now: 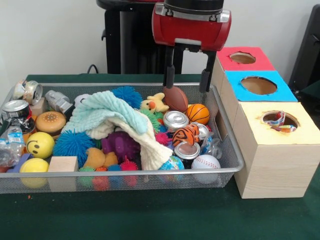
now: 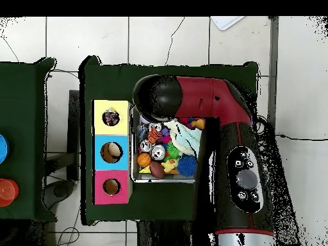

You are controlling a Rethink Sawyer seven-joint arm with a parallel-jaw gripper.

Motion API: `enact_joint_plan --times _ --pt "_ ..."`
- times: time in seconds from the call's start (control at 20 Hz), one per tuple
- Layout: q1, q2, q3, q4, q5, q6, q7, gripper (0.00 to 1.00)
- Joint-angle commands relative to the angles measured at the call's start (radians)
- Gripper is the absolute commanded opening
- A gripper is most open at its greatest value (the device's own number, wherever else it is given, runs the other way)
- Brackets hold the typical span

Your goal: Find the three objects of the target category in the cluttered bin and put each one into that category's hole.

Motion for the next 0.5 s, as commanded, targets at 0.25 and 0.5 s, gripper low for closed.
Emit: enact_joint_plan --times 0.25,0.5 --pt "-0.008 0.046 0.083 0.013 -0.051 0.066 -0.150 1.00" --pt "-0.009 0.046 0.088 0.007 -0.050 0.071 -0.150 1.00"
